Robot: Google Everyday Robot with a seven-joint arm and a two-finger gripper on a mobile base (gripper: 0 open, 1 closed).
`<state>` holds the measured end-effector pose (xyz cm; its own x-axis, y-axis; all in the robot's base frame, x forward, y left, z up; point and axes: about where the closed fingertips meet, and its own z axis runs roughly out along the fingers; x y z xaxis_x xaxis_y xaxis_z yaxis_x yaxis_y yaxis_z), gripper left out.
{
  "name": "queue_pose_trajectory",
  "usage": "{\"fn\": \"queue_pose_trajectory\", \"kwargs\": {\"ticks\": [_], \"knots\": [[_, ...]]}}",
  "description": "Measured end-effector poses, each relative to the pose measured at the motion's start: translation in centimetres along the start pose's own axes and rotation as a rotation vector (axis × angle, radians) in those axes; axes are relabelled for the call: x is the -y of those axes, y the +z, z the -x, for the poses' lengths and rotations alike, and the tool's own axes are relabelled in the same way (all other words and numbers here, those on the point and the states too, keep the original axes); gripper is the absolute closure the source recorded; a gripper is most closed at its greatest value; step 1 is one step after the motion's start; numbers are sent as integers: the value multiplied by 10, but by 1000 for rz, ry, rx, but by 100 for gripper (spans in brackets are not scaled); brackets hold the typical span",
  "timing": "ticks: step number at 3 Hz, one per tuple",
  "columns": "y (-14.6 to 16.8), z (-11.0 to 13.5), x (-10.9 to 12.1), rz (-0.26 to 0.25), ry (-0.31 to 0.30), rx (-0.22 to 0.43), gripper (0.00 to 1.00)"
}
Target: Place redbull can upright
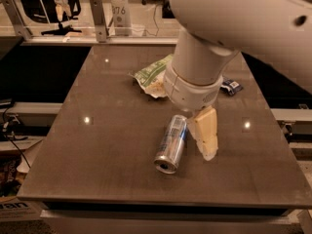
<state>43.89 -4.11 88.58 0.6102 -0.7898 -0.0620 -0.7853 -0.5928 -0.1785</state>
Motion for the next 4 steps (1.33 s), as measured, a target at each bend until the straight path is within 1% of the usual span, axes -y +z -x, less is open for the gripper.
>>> {"fn": "queue_pose_trajectory", "kwargs": {"ticks": [1, 2, 3, 4], "knots": [[16, 17, -1, 27, -83, 52, 0], [28, 26, -10, 41, -177, 78, 0], [37, 29, -16, 57, -268, 84, 0], [45, 29, -20, 77, -331, 81, 0]]}}
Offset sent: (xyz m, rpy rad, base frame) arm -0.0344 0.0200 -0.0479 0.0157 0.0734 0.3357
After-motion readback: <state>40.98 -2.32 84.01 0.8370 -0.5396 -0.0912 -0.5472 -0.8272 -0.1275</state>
